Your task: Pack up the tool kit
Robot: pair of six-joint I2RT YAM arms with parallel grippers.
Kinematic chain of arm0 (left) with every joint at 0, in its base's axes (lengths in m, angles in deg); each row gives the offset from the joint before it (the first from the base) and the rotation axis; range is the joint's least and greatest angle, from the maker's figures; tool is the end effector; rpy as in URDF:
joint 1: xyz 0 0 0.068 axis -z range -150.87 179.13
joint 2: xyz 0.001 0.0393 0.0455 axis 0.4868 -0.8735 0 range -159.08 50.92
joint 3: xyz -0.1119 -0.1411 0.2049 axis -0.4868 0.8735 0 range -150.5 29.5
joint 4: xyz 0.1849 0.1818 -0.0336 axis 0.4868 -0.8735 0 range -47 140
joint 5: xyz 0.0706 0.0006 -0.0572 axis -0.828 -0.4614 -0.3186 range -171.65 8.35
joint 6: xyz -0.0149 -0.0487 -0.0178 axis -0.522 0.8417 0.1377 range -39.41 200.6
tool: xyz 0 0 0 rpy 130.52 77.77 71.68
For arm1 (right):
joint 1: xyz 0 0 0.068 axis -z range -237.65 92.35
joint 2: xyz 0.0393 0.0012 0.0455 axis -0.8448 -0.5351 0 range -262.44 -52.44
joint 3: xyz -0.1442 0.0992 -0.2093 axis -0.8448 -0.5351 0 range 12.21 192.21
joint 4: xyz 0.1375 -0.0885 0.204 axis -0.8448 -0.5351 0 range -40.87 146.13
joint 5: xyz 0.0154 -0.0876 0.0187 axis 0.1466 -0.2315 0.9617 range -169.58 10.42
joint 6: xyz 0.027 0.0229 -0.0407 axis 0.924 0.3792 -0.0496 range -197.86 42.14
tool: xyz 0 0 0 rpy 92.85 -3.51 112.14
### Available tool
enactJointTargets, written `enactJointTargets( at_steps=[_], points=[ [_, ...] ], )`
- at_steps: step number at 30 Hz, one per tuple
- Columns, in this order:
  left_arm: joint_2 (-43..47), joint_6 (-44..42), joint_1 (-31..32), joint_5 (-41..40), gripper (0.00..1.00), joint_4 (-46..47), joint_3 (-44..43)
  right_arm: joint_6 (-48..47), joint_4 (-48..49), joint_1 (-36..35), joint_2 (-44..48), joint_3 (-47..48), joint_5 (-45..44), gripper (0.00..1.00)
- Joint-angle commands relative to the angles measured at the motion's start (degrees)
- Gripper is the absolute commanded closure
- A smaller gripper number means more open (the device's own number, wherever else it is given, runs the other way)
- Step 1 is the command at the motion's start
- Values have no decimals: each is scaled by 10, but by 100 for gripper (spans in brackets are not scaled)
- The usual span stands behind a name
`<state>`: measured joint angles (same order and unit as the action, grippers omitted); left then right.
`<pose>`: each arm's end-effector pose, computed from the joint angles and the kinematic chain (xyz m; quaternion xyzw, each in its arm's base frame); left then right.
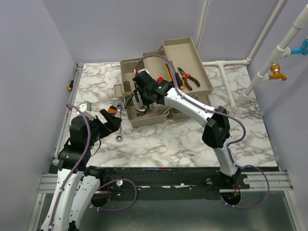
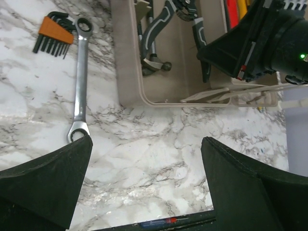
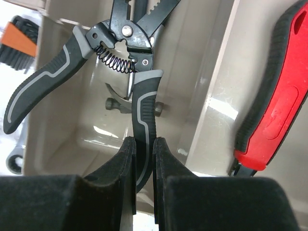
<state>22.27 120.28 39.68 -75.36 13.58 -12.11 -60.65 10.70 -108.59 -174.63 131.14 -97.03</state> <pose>0.1114 -0.0247 0.3100 -0.1809 0.8156 -0.2740 0.4765 0.3107 0.3660 0.3018 -0.2171 0.9007 0.0777 0.3683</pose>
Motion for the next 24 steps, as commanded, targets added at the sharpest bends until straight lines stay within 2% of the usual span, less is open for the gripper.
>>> enactJointTargets(
  at_steps=[1,3,4,8,13,17,18,24],
  points=[
    [-17,7,-7,-52,1,-31,-2,-12,-39,-4,-22,49,-69,81],
    [-24,18,-10,-41,2,-16,6,-14,-52,-8,-30,69,-89,49],
    [-29,23,-10,-35,2,-7,11,-15,-55,-11,-31,78,-92,43],
    [-43,39,-11,-25,1,37,33,-13,-43,-14,-13,88,-56,41],
    [-67,55,-10,-8,2,137,75,-1,-22,-13,37,69,-44,41],
    [-103,60,-10,23,3,250,118,9,17,-13,124,-16,-60,40],
    [-116,61,-10,26,4,276,125,12,25,-13,146,-42,-67,37],
    [-219,44,-9,4,11,310,100,27,59,-12,312,-182,-97,34]
  ],
)
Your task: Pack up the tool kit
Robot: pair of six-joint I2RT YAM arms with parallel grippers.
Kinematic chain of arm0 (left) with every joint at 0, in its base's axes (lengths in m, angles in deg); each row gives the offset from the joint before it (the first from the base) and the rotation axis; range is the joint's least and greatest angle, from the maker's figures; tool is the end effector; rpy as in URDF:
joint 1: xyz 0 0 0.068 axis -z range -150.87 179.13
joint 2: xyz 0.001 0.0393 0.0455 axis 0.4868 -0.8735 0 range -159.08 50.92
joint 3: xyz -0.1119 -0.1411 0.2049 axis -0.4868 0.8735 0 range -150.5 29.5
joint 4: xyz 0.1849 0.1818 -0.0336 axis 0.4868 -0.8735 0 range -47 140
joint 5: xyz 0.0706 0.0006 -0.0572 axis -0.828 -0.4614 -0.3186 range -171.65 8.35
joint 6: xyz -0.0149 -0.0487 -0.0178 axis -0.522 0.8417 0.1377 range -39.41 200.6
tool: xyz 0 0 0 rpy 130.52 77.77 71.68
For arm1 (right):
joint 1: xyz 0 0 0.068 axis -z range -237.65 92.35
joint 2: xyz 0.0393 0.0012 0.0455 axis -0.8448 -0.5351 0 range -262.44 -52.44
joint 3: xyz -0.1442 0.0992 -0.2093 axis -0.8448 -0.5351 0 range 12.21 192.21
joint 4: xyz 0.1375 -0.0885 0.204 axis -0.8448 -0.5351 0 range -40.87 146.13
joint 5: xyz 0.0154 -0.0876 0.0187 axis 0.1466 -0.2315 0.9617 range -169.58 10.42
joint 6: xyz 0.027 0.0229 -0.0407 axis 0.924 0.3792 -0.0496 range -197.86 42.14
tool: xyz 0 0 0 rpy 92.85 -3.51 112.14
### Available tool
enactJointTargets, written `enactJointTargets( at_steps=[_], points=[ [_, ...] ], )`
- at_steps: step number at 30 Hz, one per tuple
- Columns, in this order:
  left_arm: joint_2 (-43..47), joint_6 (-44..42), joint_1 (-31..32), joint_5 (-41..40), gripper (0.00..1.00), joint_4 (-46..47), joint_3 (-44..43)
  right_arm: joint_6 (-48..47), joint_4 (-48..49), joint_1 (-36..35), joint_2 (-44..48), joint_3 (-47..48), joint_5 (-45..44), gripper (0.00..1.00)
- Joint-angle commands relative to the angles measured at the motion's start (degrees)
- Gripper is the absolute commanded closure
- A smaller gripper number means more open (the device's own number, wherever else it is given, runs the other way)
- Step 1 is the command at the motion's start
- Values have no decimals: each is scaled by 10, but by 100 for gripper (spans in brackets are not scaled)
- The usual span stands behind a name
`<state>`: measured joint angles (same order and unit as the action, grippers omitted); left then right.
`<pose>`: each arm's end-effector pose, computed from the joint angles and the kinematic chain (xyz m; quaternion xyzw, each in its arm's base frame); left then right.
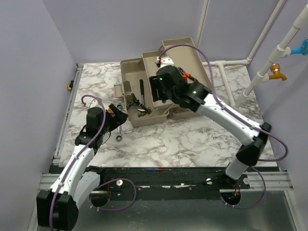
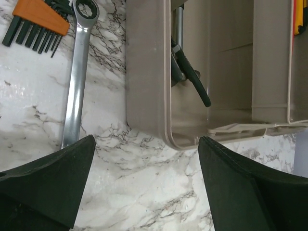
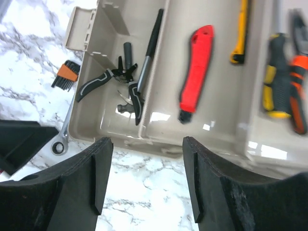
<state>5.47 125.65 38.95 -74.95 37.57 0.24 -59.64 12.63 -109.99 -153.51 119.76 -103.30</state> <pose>0.1795 -0.0353 0.2386 -0.2314 0.8272 -0.2793 0.4291 0.2511 0.3020 0.3957 -0.1693 0.8643 0.1019 0.4626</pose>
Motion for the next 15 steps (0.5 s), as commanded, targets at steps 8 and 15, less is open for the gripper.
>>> enactJointTargets(
  at_steps=[8,15],
  points=[
    [-110,-22,-2,-61,18,86,-70,49,59,2,285,-205,-59,27],
    [-187,-37,2,-81,29,95,-116,75,28,1,358,-268,-106,27]
  ],
)
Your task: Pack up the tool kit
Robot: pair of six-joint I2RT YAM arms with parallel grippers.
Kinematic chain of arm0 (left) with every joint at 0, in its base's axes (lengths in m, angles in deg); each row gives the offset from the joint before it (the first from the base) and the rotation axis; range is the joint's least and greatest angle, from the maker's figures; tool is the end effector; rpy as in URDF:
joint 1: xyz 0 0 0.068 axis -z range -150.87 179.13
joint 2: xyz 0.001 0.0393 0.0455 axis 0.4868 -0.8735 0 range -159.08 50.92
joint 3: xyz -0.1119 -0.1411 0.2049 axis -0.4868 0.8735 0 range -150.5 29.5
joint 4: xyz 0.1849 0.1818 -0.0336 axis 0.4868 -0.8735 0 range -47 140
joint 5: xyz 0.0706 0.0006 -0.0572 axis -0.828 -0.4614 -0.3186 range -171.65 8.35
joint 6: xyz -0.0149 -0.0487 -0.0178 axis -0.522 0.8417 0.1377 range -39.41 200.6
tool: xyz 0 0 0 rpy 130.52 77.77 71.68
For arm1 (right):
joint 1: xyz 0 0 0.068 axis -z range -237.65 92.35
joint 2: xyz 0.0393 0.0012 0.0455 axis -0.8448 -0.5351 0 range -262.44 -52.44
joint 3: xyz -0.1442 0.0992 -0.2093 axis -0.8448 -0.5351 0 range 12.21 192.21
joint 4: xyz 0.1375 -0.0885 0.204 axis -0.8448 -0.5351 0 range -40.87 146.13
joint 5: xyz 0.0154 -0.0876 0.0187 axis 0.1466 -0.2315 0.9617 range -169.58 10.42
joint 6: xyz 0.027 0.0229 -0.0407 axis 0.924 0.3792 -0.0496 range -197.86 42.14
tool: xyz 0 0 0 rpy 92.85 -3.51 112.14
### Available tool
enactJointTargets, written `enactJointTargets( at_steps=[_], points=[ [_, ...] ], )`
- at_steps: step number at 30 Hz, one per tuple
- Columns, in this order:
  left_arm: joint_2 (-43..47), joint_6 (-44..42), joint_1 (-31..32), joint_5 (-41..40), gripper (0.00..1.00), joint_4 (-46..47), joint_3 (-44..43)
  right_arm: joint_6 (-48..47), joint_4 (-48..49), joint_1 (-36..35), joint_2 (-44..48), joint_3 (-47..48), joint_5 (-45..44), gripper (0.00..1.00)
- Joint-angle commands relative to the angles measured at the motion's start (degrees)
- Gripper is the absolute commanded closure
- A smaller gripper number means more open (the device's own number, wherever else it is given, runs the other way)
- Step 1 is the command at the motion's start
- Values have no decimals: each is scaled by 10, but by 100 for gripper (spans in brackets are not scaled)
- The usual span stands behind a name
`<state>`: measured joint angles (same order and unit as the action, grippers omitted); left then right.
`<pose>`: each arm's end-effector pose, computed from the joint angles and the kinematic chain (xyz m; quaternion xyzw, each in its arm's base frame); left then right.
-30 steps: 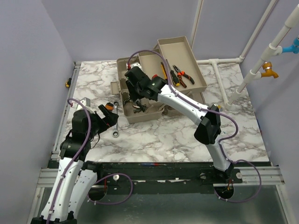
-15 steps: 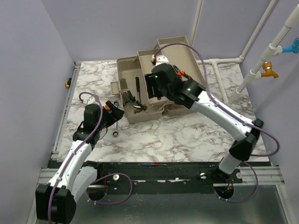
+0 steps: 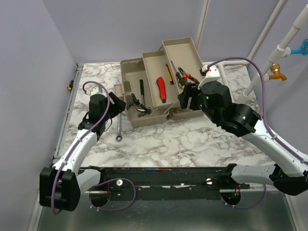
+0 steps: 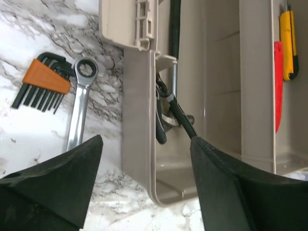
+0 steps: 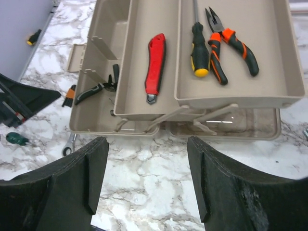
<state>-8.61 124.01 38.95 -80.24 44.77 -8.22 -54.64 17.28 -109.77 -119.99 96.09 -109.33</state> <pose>0.2300 -0.0407 0.2559 -0.2403 0.8182 -0.2433 0.4621 0.1578 0.1742 0.4438 -0.0624 0.8139 0.1590 0.5553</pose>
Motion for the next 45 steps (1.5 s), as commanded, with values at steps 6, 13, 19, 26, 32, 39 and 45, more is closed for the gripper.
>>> enactJointTargets(
  at_steps=[6,13,19,26,32,39,45],
  points=[
    [-116,-30,30,-64,45,5,-36,57,-41,0,65,-84,-78,27],
    [-186,-40,45,-49,70,25,-36,202,-100,0,134,-199,-191,25],
    [-213,-55,46,-33,93,21,-53,275,-108,0,229,-288,-190,24],
    [-183,-80,21,-31,100,-4,-57,338,-101,1,214,-379,-124,25],
    [-175,-89,-22,-15,100,17,-33,327,-6,83,207,-431,-58,26],
    [-173,-89,-43,2,100,30,-22,221,159,365,180,-512,240,29],
    [-166,-91,-47,26,100,50,-12,183,227,496,107,-513,365,31]
  ],
)
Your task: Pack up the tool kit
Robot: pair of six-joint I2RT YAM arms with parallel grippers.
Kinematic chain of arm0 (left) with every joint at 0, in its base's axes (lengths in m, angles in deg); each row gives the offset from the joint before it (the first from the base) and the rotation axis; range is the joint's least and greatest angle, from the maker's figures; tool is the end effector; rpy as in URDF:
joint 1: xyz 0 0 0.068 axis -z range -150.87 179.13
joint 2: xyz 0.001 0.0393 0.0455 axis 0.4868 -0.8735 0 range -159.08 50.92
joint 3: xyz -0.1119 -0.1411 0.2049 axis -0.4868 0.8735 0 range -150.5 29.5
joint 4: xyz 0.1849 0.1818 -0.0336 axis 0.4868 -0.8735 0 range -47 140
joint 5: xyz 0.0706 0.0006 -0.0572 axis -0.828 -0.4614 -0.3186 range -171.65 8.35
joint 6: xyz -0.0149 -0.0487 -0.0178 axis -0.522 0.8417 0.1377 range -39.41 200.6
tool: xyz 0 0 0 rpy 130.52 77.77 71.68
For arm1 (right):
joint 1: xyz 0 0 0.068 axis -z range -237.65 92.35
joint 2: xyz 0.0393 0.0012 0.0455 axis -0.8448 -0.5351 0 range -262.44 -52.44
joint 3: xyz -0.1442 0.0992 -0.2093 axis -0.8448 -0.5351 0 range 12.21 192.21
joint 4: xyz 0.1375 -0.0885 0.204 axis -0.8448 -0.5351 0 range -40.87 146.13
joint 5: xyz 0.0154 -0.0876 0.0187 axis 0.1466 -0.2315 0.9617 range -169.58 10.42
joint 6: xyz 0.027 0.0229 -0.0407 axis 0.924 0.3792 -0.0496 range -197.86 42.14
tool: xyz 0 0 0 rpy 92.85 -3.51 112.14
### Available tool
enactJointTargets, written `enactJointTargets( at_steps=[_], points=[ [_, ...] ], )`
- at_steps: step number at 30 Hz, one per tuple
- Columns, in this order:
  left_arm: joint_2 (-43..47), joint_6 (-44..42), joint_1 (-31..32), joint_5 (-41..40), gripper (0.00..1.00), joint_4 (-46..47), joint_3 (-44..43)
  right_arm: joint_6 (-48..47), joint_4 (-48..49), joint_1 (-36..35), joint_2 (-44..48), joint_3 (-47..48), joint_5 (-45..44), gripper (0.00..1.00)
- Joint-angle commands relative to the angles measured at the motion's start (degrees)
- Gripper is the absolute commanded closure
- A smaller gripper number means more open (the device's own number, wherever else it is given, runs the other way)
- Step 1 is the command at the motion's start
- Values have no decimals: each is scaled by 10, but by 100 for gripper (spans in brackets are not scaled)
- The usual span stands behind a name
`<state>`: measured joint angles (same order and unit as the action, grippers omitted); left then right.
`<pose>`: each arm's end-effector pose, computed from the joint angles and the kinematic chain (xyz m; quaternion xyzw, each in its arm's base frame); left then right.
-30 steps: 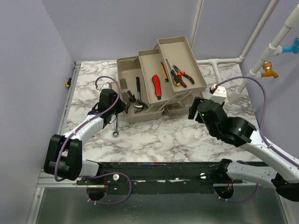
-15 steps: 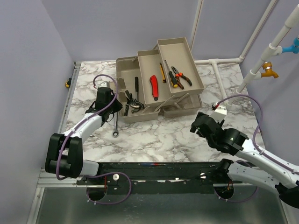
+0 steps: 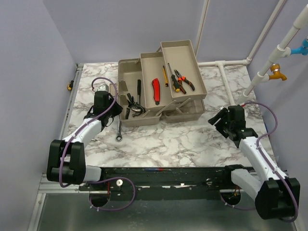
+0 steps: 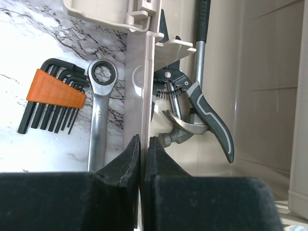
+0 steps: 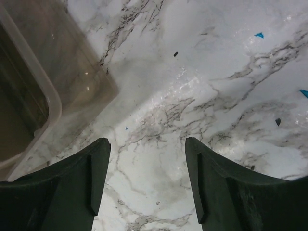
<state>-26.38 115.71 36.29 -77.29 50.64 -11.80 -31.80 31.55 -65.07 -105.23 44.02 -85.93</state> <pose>0.2822 -0.0382 0.2122 -0.1975 0.8657 -0.1969 0.4156 0.1861 0.0203 0.2139 0.3256 0.8653 0.1240 0.3602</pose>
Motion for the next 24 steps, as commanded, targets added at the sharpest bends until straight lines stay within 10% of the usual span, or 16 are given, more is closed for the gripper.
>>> enactJointTargets(
  at_steps=[1,24],
  points=[
    [13,-9,-21,6,100,-9,26,-51,83,53,-56,21,122,32],
    [-2,-10,-20,46,100,28,28,-92,327,70,-269,115,277,35]
  ],
)
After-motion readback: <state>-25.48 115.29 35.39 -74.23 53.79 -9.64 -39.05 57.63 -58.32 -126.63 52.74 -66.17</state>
